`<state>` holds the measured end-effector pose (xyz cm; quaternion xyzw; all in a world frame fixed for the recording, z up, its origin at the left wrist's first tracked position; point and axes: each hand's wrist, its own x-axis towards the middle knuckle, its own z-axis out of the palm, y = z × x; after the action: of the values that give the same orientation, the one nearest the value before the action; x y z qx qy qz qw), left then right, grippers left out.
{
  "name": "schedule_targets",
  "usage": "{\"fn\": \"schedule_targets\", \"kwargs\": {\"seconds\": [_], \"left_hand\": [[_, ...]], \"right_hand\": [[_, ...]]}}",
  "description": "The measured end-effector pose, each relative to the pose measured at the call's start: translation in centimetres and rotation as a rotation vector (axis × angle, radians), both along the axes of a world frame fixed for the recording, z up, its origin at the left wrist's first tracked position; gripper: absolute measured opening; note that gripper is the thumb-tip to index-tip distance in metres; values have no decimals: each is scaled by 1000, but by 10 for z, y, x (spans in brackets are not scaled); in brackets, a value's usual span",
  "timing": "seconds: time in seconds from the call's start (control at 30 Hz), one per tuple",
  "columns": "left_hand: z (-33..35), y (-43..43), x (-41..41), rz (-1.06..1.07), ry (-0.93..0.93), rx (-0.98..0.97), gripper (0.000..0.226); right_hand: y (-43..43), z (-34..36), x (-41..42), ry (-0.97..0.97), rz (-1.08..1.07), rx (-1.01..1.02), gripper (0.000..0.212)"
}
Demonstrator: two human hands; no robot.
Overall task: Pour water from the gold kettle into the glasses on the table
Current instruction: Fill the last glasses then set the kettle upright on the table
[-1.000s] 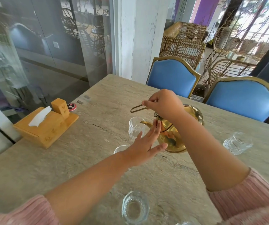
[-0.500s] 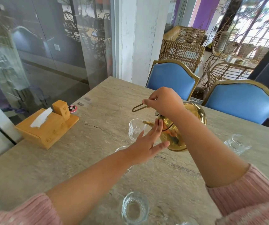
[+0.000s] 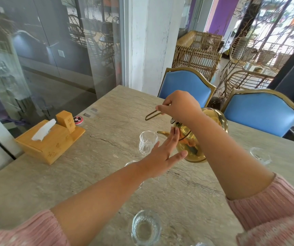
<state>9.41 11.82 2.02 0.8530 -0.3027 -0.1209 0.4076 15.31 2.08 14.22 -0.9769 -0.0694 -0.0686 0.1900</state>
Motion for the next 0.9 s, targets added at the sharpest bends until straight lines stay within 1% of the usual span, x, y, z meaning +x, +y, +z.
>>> {"fn": "schedule_targets", "kwargs": {"seconds": [0.57, 0.9], "left_hand": [[16, -7, -3, 27, 5, -52, 74], [26, -6, -3, 41, -5, -64, 72]], "right_hand": [[0, 22, -4, 0, 12, -11, 30], [1, 34, -4, -2, 23, 18, 31]]}}
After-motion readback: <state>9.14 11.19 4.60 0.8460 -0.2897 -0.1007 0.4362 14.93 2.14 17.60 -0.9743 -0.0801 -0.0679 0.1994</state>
